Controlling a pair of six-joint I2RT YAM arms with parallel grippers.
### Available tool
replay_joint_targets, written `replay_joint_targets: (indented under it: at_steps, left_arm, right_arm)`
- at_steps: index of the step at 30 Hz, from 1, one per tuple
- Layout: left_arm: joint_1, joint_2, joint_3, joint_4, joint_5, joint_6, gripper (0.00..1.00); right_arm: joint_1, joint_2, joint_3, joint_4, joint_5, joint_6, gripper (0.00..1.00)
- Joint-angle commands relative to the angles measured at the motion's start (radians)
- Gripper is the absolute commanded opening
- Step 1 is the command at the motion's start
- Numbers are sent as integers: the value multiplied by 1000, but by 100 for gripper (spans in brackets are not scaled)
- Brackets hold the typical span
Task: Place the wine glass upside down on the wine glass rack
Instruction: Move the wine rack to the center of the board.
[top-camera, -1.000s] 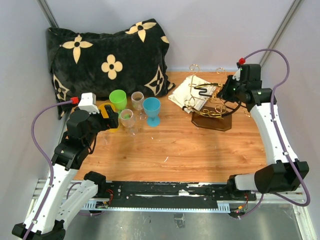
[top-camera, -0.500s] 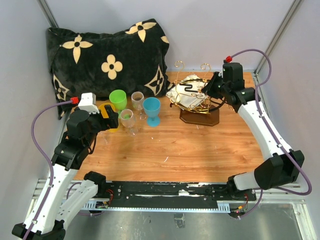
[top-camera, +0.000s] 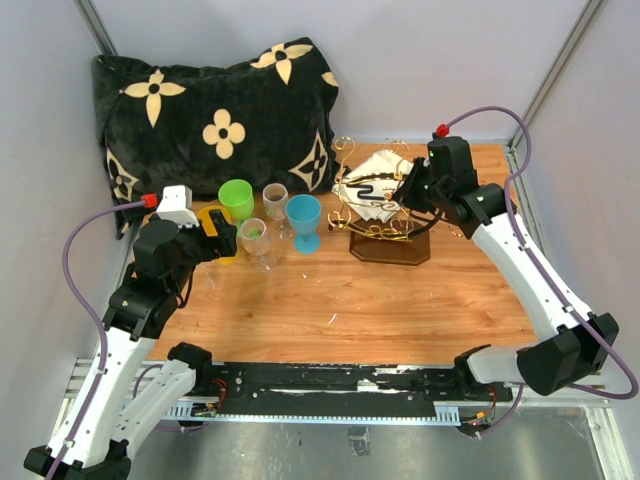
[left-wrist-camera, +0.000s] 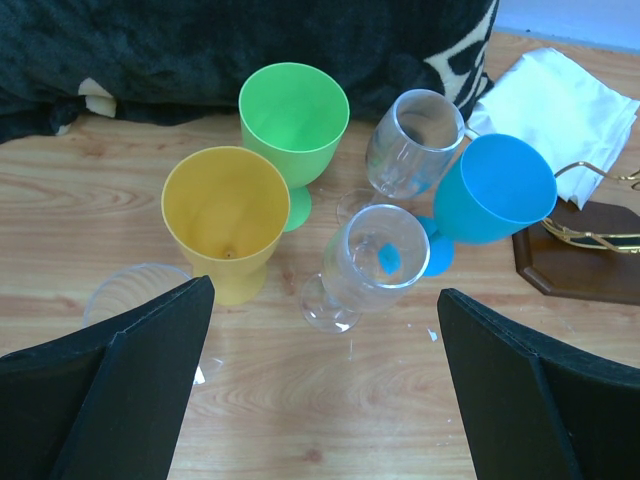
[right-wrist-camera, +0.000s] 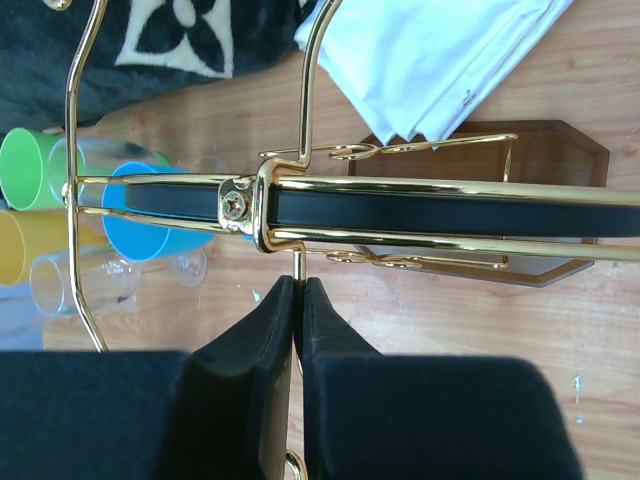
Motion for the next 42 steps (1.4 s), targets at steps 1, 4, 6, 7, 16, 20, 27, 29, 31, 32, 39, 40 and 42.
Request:
replay_joint_targets:
  at_steps: [1, 4, 6, 7, 16, 20, 27, 29, 31, 32, 39, 40, 42]
  left_arm:
    - [11, 0, -11, 23, 9, 11, 99]
    - [11, 0, -11, 23, 9, 11, 99]
    - [10, 2, -11, 23, 9, 11, 99]
    - [10, 2, -11, 23, 10, 11, 99]
    - [10, -1, -11, 23, 9, 10, 99]
    - [10, -1, -11, 21, 2, 8, 99]
    - [10, 0, 7, 9, -5, -3, 99]
    - [11, 1, 20, 2, -9, -10, 99]
    - [10, 3, 32, -8, -16, -26, 100]
    - [11, 5, 37, -13, -18, -35, 100]
    - [10, 56, 73, -70, -12, -99, 100]
    - [11, 66, 80, -81, -18, -106, 100]
    - [11, 85, 95, -101, -31, -119, 100]
  right_arm:
    - [41, -50, -13, -1, 14, 46, 1]
    - [44, -55, -42, 22, 29, 62, 0]
    - [44, -53, -66, 45, 46, 70, 0]
    - [44, -51, -72, 51, 63, 75, 0]
    - [85, -52, -82, 128, 169, 159, 1]
    - [100, -69, -72, 133, 187, 151, 26]
    - [100, -130, -101, 133, 175, 55, 68]
    - [100, -152, -97, 126, 153, 3, 79]
    - [100, -172, -87, 103, 133, -59, 93]
    - [100, -184, -84, 93, 125, -93, 98]
    - [99, -316, -117, 50, 115, -284, 98]
    - [98, -331, -126, 42, 133, -308, 98]
    - [99, -360, -142, 22, 169, -337, 98]
